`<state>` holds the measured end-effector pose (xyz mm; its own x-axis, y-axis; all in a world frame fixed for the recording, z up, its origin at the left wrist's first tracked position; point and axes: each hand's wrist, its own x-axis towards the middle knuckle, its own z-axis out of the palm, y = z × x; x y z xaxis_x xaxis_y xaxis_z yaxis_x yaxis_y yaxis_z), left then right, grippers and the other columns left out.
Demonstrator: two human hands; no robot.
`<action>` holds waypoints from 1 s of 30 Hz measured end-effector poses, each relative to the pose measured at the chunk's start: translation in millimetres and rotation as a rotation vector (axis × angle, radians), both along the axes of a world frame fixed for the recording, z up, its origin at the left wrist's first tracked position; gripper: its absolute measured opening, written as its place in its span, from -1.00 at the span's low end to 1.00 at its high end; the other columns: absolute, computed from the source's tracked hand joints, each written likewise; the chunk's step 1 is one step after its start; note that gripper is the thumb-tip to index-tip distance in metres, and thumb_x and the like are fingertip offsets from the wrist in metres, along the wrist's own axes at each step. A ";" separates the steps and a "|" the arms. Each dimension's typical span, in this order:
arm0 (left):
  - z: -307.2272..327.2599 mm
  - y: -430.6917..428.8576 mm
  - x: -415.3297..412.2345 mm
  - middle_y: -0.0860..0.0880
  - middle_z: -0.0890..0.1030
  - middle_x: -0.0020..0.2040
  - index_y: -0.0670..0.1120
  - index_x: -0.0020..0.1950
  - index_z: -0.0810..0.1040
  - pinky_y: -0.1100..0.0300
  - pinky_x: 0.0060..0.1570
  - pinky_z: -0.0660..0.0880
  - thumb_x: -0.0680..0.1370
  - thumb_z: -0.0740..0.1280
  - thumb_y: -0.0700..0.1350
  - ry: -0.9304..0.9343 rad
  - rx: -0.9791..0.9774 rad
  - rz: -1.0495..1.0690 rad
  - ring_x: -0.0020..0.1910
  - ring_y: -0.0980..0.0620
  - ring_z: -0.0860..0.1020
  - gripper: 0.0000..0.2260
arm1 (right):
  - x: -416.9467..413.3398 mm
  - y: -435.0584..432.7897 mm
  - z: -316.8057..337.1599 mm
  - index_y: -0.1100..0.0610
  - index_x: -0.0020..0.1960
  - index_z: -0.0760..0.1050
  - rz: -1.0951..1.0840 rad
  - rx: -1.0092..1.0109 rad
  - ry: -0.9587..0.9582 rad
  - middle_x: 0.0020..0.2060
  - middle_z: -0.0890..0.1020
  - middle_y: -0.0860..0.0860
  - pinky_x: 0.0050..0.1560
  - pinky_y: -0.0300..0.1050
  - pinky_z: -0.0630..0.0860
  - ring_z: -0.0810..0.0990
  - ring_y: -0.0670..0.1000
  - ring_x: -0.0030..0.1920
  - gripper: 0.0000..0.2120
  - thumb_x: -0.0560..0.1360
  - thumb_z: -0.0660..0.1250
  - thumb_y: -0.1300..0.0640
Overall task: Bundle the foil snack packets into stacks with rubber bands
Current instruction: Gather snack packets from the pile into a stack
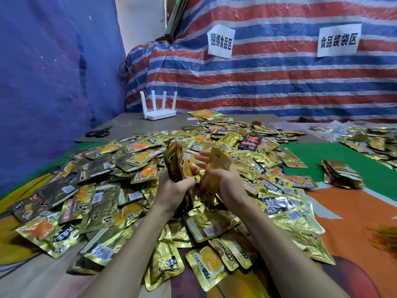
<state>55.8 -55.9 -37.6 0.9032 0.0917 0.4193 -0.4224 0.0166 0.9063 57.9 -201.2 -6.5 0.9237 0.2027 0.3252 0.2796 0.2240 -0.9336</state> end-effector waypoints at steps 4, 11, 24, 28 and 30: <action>2.8 -4.5 -2.5 -0.24 0.52 -0.20 -0.11 -0.06 0.51 -0.08 -0.29 0.48 0.27 0.37 -0.22 -0.081 0.062 0.101 -0.28 -0.14 0.48 -0.74 | 9.2 -10.0 3.4 0.01 0.27 0.42 -0.342 -0.102 -0.040 0.02 0.67 0.06 -0.10 0.13 0.61 0.70 0.11 -0.03 -0.77 0.67 0.18 0.24; -7.5 -13.1 0.1 0.11 0.46 -0.21 0.04 0.11 0.42 0.26 -0.23 0.45 0.40 0.52 -0.27 -0.108 0.131 0.013 -0.27 0.12 0.45 -0.57 | 17.3 -9.5 -7.6 0.16 0.56 0.19 -0.692 -0.571 0.008 0.35 0.43 0.16 0.31 0.07 0.43 0.44 0.05 0.33 -0.10 0.44 0.45 -0.28; -4.2 -12.6 -5.7 -0.06 0.53 0.07 -0.18 0.31 0.29 0.36 -0.06 0.54 0.38 0.44 -0.47 -0.117 0.201 -0.143 0.03 0.26 0.60 -0.41 | -11.0 27.5 8.1 0.22 0.07 0.53 -0.203 -0.276 -0.579 0.00 0.59 0.13 0.13 -0.09 0.49 0.58 0.07 0.07 -0.73 0.44 0.28 0.46; 7.4 -13.2 -5.5 -0.03 0.59 0.14 -0.20 0.41 0.34 0.29 0.01 0.54 0.30 0.56 -0.35 -0.142 0.213 -0.208 0.08 0.17 0.62 -0.27 | -13.5 27.8 8.8 0.21 -0.04 0.50 -0.266 -0.242 -0.590 -0.07 0.53 0.18 0.01 -0.14 0.47 0.53 0.08 -0.02 -0.72 0.33 0.17 0.45; 5.2 -15.8 -5.8 -0.04 0.57 0.11 -0.25 0.35 0.34 0.35 0.00 0.52 0.33 0.50 -0.34 -0.177 0.214 -0.187 0.06 0.26 0.59 -0.36 | -15.7 29.3 9.3 0.16 -0.03 0.54 -0.267 -0.219 -0.595 -0.06 0.56 0.17 0.03 -0.17 0.48 0.56 0.06 0.01 -0.68 0.32 0.20 0.44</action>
